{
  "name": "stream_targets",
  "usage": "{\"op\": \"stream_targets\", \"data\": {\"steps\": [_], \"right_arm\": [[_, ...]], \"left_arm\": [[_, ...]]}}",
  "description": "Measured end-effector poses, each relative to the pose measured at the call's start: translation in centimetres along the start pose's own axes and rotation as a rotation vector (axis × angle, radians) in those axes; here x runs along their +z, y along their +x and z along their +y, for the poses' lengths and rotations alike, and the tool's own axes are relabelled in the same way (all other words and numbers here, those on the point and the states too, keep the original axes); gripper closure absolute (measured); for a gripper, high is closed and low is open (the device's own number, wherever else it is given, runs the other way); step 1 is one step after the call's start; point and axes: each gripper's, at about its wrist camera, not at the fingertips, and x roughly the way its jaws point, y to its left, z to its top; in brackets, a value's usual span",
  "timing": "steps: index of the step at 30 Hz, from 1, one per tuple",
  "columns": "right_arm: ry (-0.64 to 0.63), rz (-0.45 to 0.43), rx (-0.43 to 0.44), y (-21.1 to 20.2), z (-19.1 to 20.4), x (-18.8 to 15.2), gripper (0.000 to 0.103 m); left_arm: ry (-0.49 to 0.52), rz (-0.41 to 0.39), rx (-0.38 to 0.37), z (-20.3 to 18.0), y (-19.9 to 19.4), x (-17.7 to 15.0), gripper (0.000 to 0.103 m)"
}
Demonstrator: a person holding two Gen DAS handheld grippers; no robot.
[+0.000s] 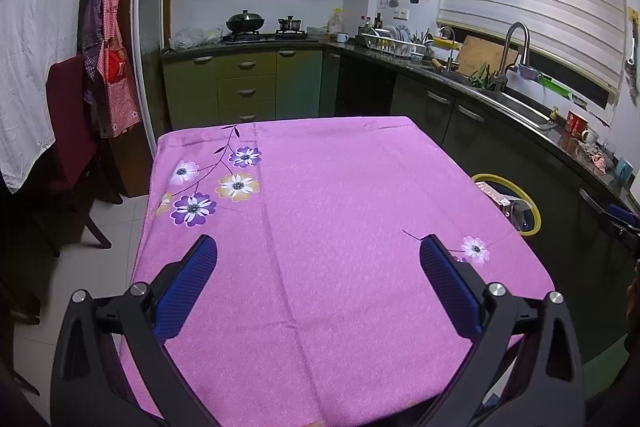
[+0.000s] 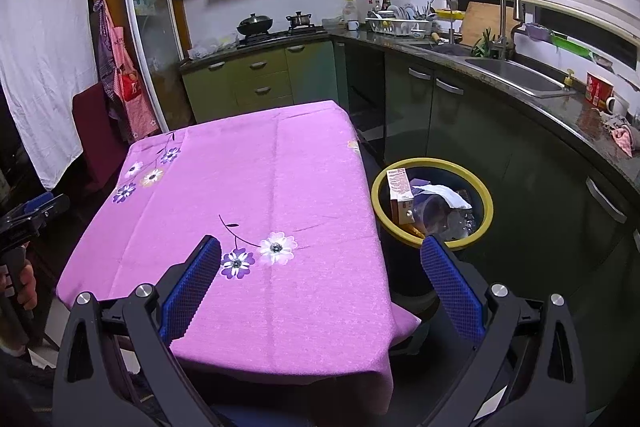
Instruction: Collect trash
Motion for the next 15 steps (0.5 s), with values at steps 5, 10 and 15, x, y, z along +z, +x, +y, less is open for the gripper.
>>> {"op": "stream_targets", "data": {"steps": [5,10,15], "right_arm": [[0.000,-0.001,0.001,0.13,-0.05,0.01,0.004],[-0.001,0.000,0.001,0.09,-0.04,-0.01,0.004],[-0.001,0.000,0.000,0.17,0.01,0.00,0.005]], "left_arm": [[0.007,-0.001,0.005,-0.04,-0.01,-0.03,0.006],[0.009,0.001,0.007,-0.14,-0.01,0.00,0.006],[0.020,-0.003,0.008,-0.20,-0.06,0.03,0.006]]}}
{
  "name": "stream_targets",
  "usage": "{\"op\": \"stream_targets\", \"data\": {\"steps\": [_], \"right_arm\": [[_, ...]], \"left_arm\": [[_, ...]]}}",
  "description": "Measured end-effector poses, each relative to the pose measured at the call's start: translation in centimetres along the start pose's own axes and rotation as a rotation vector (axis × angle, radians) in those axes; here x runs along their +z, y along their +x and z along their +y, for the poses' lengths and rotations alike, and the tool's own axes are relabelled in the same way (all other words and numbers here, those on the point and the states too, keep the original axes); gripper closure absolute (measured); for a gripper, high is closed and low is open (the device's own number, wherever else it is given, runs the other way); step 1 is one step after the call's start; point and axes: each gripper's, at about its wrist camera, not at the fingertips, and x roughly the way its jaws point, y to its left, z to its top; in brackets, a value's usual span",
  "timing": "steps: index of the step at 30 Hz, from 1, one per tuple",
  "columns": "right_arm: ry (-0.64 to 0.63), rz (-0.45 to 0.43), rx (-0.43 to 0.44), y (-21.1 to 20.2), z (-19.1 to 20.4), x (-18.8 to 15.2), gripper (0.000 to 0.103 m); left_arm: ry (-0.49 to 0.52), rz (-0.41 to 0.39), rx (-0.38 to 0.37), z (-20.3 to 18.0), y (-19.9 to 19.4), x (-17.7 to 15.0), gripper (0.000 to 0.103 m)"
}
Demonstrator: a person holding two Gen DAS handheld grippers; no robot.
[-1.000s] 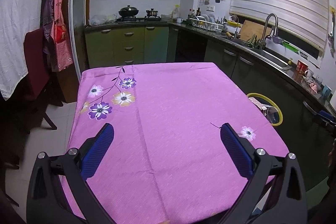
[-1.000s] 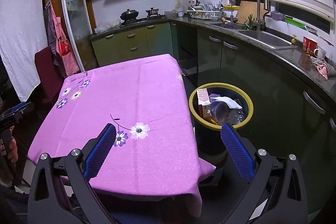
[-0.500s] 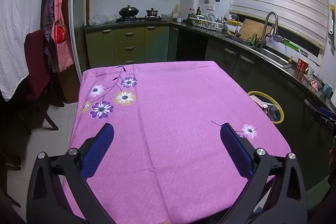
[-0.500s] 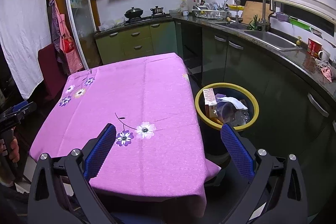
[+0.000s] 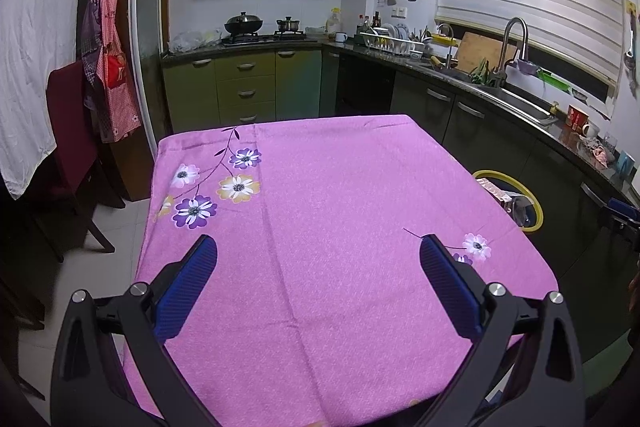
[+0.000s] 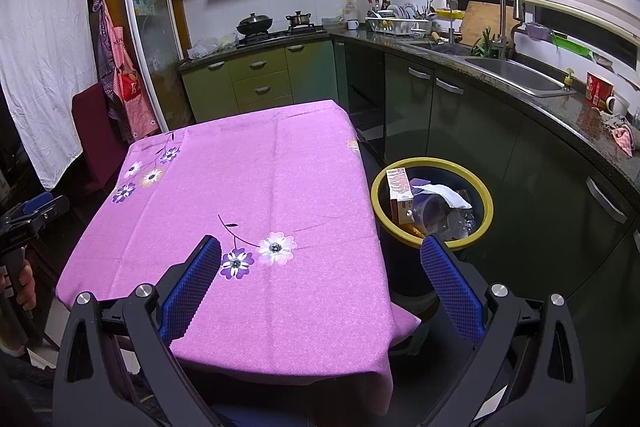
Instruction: Collect trash
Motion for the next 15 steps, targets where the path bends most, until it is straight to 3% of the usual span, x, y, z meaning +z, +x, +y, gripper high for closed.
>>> {"op": "stream_targets", "data": {"steps": [15], "right_arm": [[0.006,-0.010,-0.004,0.04,0.07,-0.38,0.005]], "left_arm": [[0.012,-0.002,-0.006,0.13,-0.13,0.22,0.006]]}}
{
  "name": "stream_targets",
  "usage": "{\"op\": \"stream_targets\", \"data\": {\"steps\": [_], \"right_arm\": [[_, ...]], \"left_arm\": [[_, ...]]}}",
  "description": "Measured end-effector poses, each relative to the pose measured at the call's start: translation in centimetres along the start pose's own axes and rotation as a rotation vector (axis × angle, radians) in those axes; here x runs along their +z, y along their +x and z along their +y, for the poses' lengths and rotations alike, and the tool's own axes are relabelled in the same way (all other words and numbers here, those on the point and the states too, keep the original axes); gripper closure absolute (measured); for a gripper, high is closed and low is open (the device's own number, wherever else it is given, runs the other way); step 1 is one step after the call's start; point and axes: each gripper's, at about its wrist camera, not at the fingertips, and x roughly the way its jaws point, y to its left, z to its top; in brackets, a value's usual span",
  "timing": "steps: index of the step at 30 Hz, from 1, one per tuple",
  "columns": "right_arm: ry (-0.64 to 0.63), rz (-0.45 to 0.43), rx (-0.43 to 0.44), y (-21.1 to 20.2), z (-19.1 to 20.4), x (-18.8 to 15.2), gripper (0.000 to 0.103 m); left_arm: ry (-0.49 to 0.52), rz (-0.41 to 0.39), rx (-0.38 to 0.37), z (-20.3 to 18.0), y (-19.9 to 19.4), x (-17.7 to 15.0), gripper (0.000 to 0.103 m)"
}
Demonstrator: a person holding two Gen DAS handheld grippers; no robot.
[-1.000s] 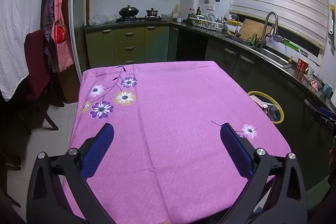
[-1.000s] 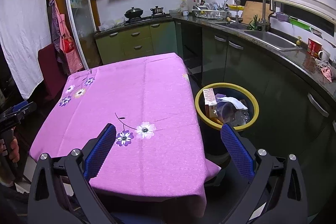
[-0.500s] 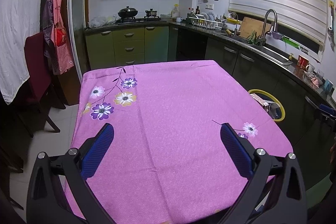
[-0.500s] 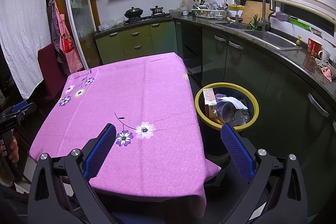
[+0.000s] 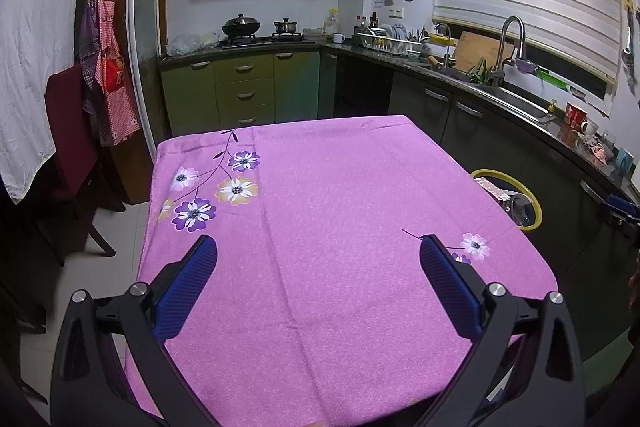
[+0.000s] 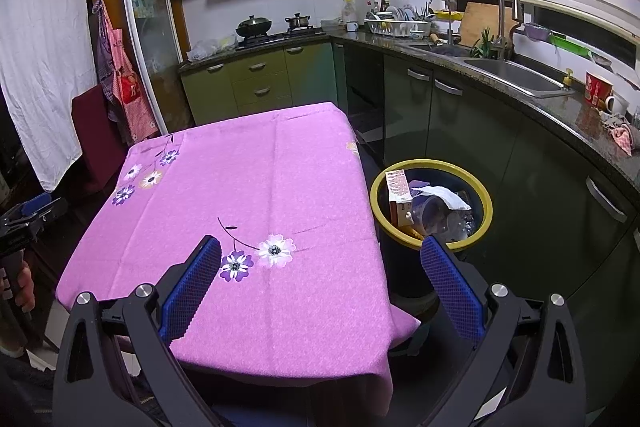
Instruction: Collect trash
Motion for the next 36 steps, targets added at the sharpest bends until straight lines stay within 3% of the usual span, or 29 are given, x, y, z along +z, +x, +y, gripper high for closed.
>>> {"op": "stream_targets", "data": {"steps": [36], "right_arm": [[0.013,-0.004,0.001,-0.12,0.24,0.22,0.004]], "left_arm": [[0.031,0.022,-0.013,-0.10,0.39,0.18,0.006]]}}
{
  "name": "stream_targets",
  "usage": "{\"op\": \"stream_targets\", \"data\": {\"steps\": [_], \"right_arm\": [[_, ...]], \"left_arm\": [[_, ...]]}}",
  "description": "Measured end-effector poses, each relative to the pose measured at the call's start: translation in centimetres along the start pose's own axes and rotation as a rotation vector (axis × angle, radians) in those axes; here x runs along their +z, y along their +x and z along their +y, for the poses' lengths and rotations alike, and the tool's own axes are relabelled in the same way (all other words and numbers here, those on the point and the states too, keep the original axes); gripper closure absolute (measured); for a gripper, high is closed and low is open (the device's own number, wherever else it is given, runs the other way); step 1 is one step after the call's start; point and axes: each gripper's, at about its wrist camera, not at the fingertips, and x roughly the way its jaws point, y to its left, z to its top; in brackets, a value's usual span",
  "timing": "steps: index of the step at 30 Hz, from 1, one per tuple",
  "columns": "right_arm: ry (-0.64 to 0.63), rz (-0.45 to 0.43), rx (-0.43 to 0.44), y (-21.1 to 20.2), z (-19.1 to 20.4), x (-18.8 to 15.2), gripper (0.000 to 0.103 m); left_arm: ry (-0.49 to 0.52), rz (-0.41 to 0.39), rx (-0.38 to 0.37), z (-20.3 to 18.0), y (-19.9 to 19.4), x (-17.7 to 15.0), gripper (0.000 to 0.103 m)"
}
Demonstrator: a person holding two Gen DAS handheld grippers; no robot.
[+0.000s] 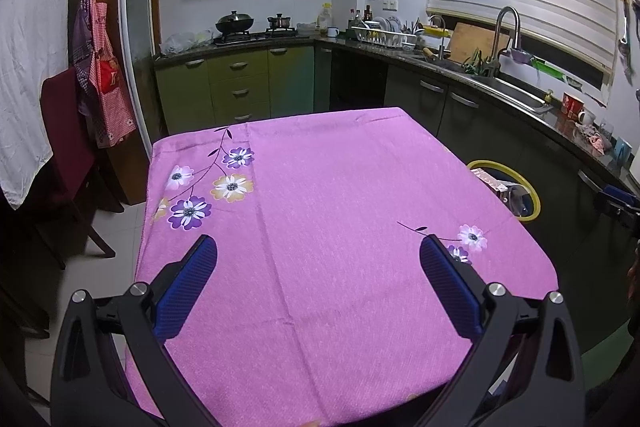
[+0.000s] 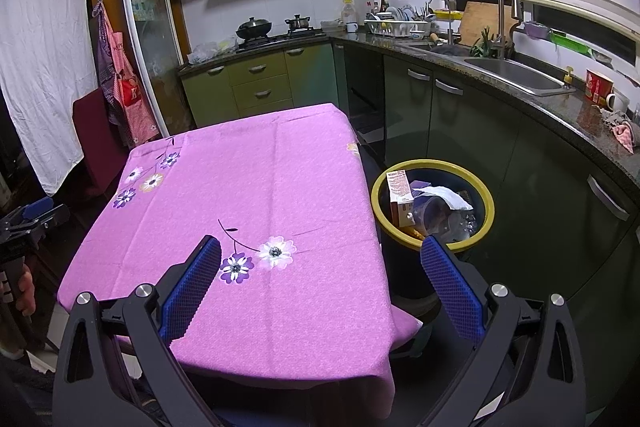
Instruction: Collect trash
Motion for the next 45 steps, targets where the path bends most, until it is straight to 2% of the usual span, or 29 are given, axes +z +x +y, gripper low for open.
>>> {"op": "stream_targets", "data": {"steps": [22,25,29,33,38,42,45], "right_arm": [[0.003,0.015,0.001,0.7,0.2,-0.1,0.004],[0.004,0.018,0.001,0.9,0.2,-0.2,0.004],[0.009,0.021,-0.001,1.2,0.2,-0.3,0.004],[0.011,0.025,0.002,1.3,0.1,-0.4,0.005],[0.010,0.038,0.004,1.9,0.1,-0.3,0.004],[-0.010,0.061,0.010,3.5,0.4,0.2,0.004],[-0.037,0.068,0.010,5.0,0.8,1.0,0.005]], "left_arm": [[0.002,-0.003,-0.022,-0.4,0.1,-0.1,0.006],[0.000,-0.022,-0.033,-0.6,-0.1,-0.2,0.006],[0.014,-0.050,0.003,-1.0,-0.2,-0.1,0.006],[0.010,-0.054,-0.019,-0.8,0.0,0.0,0.006],[0.033,-0.016,0.023,-0.9,1.4,0.5,0.006],[-0.003,0.057,0.013,0.2,3.9,1.2,0.006],[-0.017,0.083,0.035,1.2,6.0,1.7,0.006]]}}
